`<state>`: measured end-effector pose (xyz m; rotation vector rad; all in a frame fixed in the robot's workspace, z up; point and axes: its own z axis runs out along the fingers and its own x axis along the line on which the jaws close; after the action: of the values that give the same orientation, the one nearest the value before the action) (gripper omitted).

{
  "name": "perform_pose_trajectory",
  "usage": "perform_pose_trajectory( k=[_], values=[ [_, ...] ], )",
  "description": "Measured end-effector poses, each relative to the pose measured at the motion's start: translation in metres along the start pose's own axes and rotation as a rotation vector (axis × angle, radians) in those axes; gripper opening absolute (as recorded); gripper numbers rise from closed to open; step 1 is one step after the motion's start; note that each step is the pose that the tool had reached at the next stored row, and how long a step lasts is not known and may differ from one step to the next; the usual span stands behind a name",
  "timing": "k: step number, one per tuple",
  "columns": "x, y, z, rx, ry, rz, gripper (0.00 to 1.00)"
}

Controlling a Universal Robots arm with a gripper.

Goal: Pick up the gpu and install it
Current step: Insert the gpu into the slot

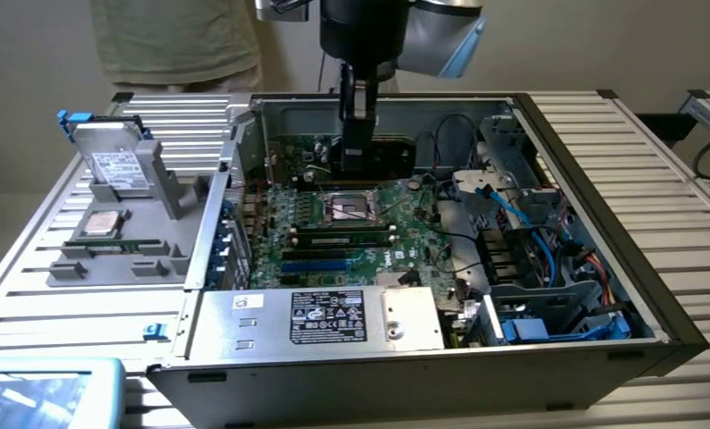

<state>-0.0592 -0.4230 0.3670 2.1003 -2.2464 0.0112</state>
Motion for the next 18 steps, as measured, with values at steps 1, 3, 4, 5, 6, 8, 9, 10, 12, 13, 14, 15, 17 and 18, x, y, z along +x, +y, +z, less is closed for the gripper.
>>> perform_pose_trajectory(
  k=[1,3,4,5,6,8,9,10,12,13,14,15,17,18],
  values=[
    [0.001,0.0002,0.0018,-0.0001,0.0001,0.000,0.29],
    [0.001,0.0005,0.0055,-0.0001,0.0001,0.000,0.29],
    [0.002,0.0007,0.0073,0.0000,0.0001,0.000,0.29],
    [0.002,0.0009,0.0091,-0.0001,0.0002,0.000,0.29],
    [0.003,0.0011,0.0112,-0.0001,0.0002,0.000,0.29],
    [0.003,0.0016,0.0148,-0.0001,0.0001,0.000,0.29],
    [0.003,0.0019,0.0167,-0.0001,0.0000,0.000,0.29],
    [0.004,0.0021,0.0185,-0.0001,0.0000,0.000,0.29],
    [0.004,0.0025,0.0221,-0.0001,0.0001,0.000,0.29],
    [0.004,0.0027,0.0240,-0.0001,0.0002,0.000,0.29],
    [0.004,0.0028,0.0258,-0.0001,0.0001,0.000,0.29],
    [0.004,0.0029,0.0276,-0.0001,0.0001,0.000,0.29],
    [0.005,0.0031,0.0313,-0.0001,0.0002,0.000,0.29],
    [0.006,0.0032,0.0332,-0.0001,0.0002,0.000,0.29]
  ],
)
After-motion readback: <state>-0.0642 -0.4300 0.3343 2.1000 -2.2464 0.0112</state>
